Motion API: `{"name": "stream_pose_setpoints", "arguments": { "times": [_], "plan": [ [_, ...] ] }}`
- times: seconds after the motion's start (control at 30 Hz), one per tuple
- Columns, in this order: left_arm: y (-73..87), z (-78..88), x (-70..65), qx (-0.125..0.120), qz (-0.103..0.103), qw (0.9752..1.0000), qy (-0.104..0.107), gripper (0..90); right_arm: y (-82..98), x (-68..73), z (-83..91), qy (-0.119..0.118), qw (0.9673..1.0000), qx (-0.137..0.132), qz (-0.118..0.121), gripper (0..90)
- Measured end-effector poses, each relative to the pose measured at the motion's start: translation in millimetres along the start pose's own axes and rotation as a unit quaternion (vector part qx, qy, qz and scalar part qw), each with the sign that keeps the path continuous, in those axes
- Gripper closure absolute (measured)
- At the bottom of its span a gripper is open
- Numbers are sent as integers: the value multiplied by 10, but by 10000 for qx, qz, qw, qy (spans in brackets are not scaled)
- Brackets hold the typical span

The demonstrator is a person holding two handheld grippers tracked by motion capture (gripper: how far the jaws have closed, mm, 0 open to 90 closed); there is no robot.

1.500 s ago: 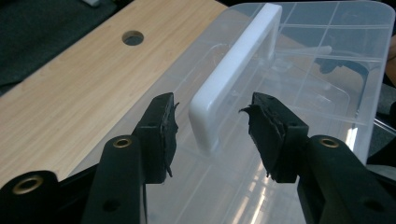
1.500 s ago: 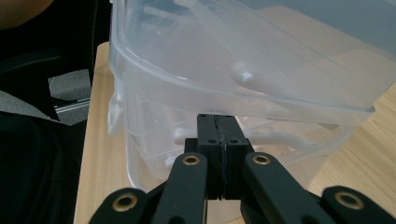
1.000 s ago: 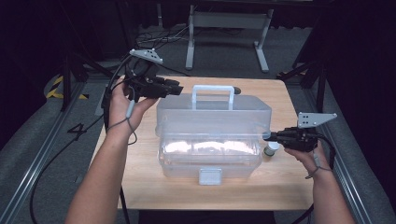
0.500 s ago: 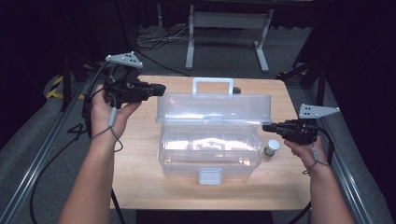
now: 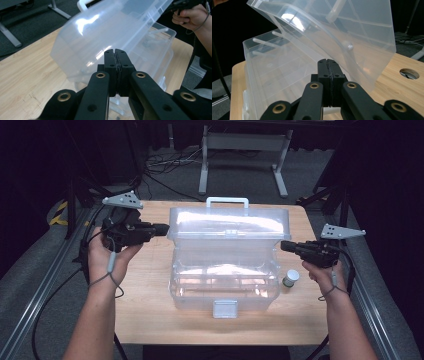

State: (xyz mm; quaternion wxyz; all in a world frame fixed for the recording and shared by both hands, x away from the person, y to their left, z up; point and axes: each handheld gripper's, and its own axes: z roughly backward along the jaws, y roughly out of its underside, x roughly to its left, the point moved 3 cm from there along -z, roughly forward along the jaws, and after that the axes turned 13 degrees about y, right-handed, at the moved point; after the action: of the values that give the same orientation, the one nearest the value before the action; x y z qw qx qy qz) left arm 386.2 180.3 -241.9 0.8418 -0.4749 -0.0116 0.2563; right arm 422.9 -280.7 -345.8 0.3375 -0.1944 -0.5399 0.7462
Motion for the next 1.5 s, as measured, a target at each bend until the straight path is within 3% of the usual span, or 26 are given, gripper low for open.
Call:
{"name": "stream_pose_setpoints", "arguments": {
  "times": [0.27, 0.7, 0.83, 0.93, 1.07, 1.13, 1.3, 1.4, 1.5],
  "plan": [
    [183, -100, -49, -25, 24, 9999, 127, 882, -55, -6, 16, 207, 9996, -163, -136, 899],
    [397, -470, -72, -332, -16, 9987, 390, 883, -74, -11, 40, 392, 9985, -257, -265, 899],
    [448, -530, -37, -560, -93, 9980, 288, 883, -76, 3, 41, 455, 9983, -252, -262, 898],
    [454, -569, -13, -677, -26, 9970, 374, 883, -69, 19, 41, 511, 9979, -266, -287, 897],
    [496, -643, 37, -615, -66, 9980, 96, 884, -59, 33, 43, 533, 9977, -285, -309, 896],
    [517, -658, 69, -677, 33, 9977, 54, 886, -53, 38, 50, 548, 9978, -273, -272, 894],
    [538, -639, 133, -767, -22, 9970, -124, 892, -42, 57, 80, 612, 9975, -277, -235, 885],
    [533, -637, 149, -839, -41, 9964, -147, 892, -34, 60, 93, 634, 9974, -266, -198, 883],
    [528, -625, 185, -947, -72, 9955, 31, 891, -20, 70, 106, 639, 9974, -263, -184, 881]
  ]
}}
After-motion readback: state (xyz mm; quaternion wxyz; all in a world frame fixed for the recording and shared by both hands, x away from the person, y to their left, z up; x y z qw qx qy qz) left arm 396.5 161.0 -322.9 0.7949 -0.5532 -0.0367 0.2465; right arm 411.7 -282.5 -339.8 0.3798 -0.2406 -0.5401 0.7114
